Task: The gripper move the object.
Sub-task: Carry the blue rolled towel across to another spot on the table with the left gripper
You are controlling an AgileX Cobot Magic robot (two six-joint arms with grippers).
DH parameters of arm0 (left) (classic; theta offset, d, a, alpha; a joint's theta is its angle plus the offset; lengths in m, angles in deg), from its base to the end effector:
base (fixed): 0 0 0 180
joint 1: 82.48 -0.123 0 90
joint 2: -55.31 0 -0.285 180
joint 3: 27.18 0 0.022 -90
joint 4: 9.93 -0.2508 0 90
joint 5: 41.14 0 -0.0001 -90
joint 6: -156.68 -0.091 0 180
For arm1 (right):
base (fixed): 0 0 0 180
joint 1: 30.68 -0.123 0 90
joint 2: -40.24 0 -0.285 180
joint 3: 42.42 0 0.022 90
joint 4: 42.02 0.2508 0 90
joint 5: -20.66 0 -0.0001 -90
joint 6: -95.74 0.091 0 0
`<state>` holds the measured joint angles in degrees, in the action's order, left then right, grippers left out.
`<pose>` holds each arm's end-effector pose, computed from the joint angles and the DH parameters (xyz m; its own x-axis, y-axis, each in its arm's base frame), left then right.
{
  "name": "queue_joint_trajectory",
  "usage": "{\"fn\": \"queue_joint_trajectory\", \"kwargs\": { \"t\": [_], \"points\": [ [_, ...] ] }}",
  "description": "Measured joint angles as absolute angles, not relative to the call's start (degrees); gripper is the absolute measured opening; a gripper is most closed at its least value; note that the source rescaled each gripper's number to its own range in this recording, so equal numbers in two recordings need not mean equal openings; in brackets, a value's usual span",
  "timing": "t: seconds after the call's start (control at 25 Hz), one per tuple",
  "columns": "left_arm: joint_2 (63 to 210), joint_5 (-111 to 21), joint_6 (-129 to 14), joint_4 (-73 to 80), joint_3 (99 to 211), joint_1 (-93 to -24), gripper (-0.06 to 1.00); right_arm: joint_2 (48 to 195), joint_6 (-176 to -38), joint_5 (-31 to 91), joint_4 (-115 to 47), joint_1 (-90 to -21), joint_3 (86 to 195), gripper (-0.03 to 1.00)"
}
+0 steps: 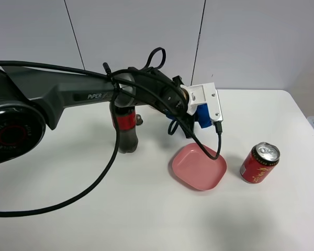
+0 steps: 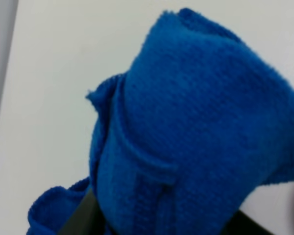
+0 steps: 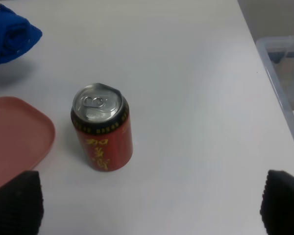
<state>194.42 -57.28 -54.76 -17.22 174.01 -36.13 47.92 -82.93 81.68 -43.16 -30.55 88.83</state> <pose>0.3563 -0.3688 0.1484 0.0636 0.8335 -0.5488 0.8504 0.2425 0.4669 -0.0049 -0.0016 0.2761 -0.4606 0.0146 -0.8875 0.0240 0.9997 0.0040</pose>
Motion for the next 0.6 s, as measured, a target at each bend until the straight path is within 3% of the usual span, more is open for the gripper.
{"fn": "queue_joint_trajectory", "kwargs": {
  "t": [0.32, 0.6],
  "points": [
    [194.8, -56.0, -29.5, -21.9, 174.0, -36.1, 0.02, 47.9, -82.9, 81.7, -43.2, -30.5, 88.8, 1.0],
    [194.8, -56.0, -24.7, -23.4, 174.0, -36.1, 0.02, 47.9, -82.9, 81.7, -43.2, -30.5, 88.8, 1.0]
  ]
}}
